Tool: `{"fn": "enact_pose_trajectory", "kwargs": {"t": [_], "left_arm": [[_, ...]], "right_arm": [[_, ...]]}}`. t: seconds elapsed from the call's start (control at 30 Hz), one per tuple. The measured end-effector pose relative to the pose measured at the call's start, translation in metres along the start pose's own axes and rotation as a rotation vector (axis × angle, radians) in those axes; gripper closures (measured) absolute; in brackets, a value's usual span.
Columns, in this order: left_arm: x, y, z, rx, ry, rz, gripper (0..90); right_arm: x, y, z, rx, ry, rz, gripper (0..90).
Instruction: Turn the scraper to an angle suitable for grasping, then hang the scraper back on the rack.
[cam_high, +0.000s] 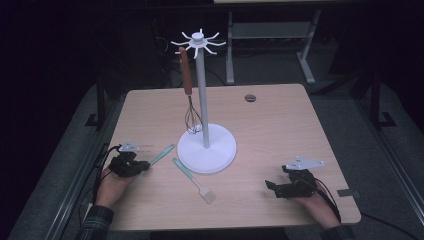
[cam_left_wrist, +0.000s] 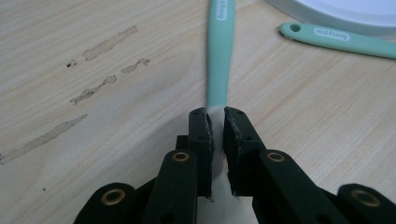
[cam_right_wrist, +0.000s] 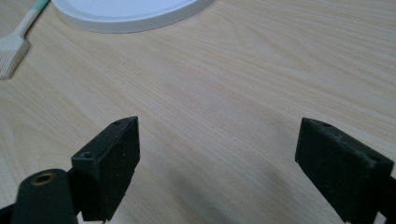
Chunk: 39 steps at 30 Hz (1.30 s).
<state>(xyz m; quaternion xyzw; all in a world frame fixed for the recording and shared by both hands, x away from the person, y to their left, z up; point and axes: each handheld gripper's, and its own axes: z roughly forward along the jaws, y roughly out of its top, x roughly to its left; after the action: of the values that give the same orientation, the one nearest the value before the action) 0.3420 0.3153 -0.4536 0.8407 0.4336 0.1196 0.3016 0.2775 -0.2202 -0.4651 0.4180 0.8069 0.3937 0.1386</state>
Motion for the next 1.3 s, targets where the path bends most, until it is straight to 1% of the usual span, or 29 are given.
{"fn": "enact_pose_trajectory", "kwargs": {"t": [0.07,0.2,0.23,0.27,0.33,0.37,0.43,0.47,0.53,0.6,0.67,0.7,0.73,0.77,0.83,0.9,0.93,0.97,1.07,1.1,1.17,1.23,1.27,1.3], "left_arm": [[0.001,0.0,-0.003,-0.015,-0.01,-0.01,81.7],[0.001,0.001,-0.009,-0.049,-0.024,-0.05,81.7],[0.002,0.001,-0.012,-0.06,-0.023,-0.046,81.7],[0.002,0.001,-0.014,-0.069,-0.024,-0.057,81.8],[0.002,0.001,-0.018,-0.078,-0.032,-0.059,81.8],[0.002,0.0,-0.02,-0.089,-0.035,-0.068,81.8],[0.002,0.0,-0.025,-0.104,-0.046,-0.073,81.8],[0.002,-0.001,-0.028,-0.116,-0.052,-0.079,81.8],[0.002,-0.001,-0.032,-0.132,-0.059,-0.086,81.8],[0.001,-0.002,-0.037,-0.15,-0.068,-0.092,81.9],[-0.002,-0.002,-0.041,-0.169,-0.079,-0.095,81.9],[-0.004,-0.002,-0.042,-0.18,-0.083,-0.105,81.9],[-0.005,-0.002,-0.045,-0.185,-0.09,-0.1,81.9],[-0.007,-0.002,-0.047,-0.19,-0.098,-0.092,81.9],[-0.01,-0.002,-0.049,-0.196,-0.113,-0.089,81.9],[-0.015,-0.003,-0.05,-0.203,-0.128,-0.085,81.9],[-0.017,-0.003,-0.05,-0.208,-0.137,-0.087,81.9],[-0.019,-0.002,-0.051,-0.213,-0.148,-0.09,81.9],[-0.024,-0.001,-0.051,-0.217,-0.174,-0.072,81.9],[-0.027,0.0,-0.051,-0.221,-0.182,-0.075,81.9],[-0.033,0.003,-0.051,-0.23,-0.206,-0.061,81.9],[-0.039,0.006,-0.051,-0.238,-0.222,-0.044,82.0],[-0.045,0.009,-0.051,-0.243,-0.235,-0.038,81.9],[-0.049,0.011,-0.051,-0.25,-0.247,-0.033,82.0]], "right_arm": [[0.0,0.0,0.0,-0.002,-0.001,-0.002,14.1],[-0.001,0.0,-0.001,-0.004,-0.002,-0.008,14.1],[0.0,0.0,-0.001,-0.004,-0.002,-0.006,14.1],[-0.001,0.0,-0.001,-0.003,-0.001,-0.005,14.1],[0.0,0.0,-0.001,0.003,0.001,-0.003,13.8],[0.001,0.0,-0.002,0.009,0.014,0.002,13.4],[0.001,0.002,-0.004,0.015,0.017,0.003,12.5],[0.001,0.003,-0.005,0.025,0.021,0.014,12.6],[0.0,0.005,-0.008,0.021,0.027,0.021,13.8],[0.001,0.006,-0.008,0.021,0.032,0.022,14.2],[0.003,0.007,-0.007,0.034,0.034,0.029,14.2],[0.004,0.007,-0.006,0.033,0.039,0.023,14.2],[0.005,0.007,-0.006,0.035,0.04,0.027,14.2],[0.006,0.007,-0.005,0.031,0.041,0.021,14.2],[0.008,0.007,-0.005,0.03,0.043,0.017,14.1],[0.01,0.008,-0.005,0.018,0.032,0.003,14.1],[0.011,0.009,-0.004,0.019,0.035,0.01,14.1],[0.011,0.009,-0.004,0.018,0.04,0.005,14.2],[0.014,0.01,-0.003,0.018,0.05,0.007,14.2],[0.014,0.011,-0.003,0.017,0.051,0.004,14.1],[0.015,0.011,-0.002,0.02,0.052,0.003,14.2],[0.016,0.011,-0.001,0.021,0.054,0.002,14.2],[0.017,0.012,-0.001,0.02,0.057,-0.001,14.2],[0.018,0.012,-0.001,0.02,0.063,0.009,14.1]]}}
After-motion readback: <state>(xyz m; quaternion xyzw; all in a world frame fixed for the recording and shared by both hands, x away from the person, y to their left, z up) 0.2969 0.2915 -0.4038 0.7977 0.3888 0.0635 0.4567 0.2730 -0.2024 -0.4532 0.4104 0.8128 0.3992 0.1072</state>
